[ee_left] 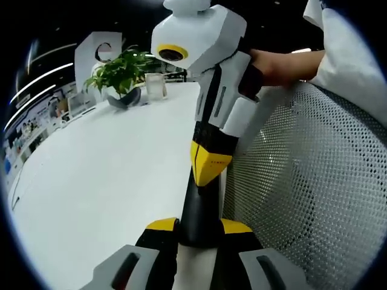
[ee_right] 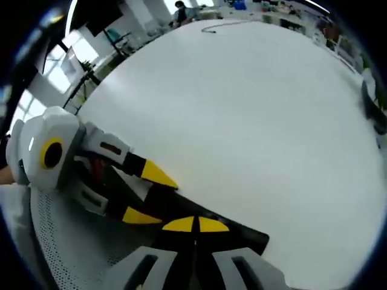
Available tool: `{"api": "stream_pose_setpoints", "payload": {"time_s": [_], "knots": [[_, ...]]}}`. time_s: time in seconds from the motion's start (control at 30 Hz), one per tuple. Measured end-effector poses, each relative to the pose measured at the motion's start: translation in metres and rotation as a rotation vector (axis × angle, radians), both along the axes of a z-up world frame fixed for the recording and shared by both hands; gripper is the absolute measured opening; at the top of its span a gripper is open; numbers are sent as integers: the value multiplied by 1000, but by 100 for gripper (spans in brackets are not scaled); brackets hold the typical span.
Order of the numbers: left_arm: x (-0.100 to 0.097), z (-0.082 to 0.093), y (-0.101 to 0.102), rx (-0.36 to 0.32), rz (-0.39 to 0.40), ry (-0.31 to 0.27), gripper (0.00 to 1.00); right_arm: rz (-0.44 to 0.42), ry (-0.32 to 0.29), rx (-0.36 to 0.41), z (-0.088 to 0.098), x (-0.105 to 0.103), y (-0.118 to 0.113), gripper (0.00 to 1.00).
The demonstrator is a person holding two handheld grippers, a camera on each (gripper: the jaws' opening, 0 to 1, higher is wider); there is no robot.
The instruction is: Press the specified remote control buttons in sequence, fully releasing each button before pressing the next.
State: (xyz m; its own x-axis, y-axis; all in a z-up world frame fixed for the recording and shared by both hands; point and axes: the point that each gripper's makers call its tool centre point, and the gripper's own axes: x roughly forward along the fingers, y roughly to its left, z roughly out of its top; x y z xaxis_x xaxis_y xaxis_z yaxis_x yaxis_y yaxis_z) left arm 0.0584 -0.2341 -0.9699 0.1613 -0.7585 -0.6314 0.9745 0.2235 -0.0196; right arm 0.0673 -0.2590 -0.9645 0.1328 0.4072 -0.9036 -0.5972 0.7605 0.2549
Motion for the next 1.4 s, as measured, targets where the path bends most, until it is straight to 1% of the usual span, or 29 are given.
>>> {"api": "stream_pose_setpoints", "payload": {"time_s": [0.07, 0.2, 0.3, 0.43, 0.53, 0.83, 1.17, 1.33, 1.4], "knots": [[0, 0, 0, 0, 0, 0, 25, 1, 2, -3, 0, 1, 0, 0], [0, 0, 0, 2, -1, -2, 25, -14, 28, 1, 0, 2, -1, 0], [0, 0, 0, 4, -3, -4, 25, -15, 23, 2, 0, 1, -1, 0], [0, 0, 0, 6, -4, -5, 25, -42, 15, 40, 0, 1, -3, 0], [0, 0, 0, 7, -5, -6, 25, -59, 21, 51, 0, 2, -2, 0], [0, 0, -1, 7, -6, -7, 25, -46, 24, 35, 1, 1, -1, 0], [0, 0, -1, 9, -11, -6, 25, -84, 74, 53, 1, 0, -5, 0], [0, 0, -1, 13, -13, -7, 25, -77, 64, 50, 1, -2, -5, 0], [0, 0, -1, 14, -12, -7, 25, -82, 70, 56, 1, -1, -5, 0]]}}
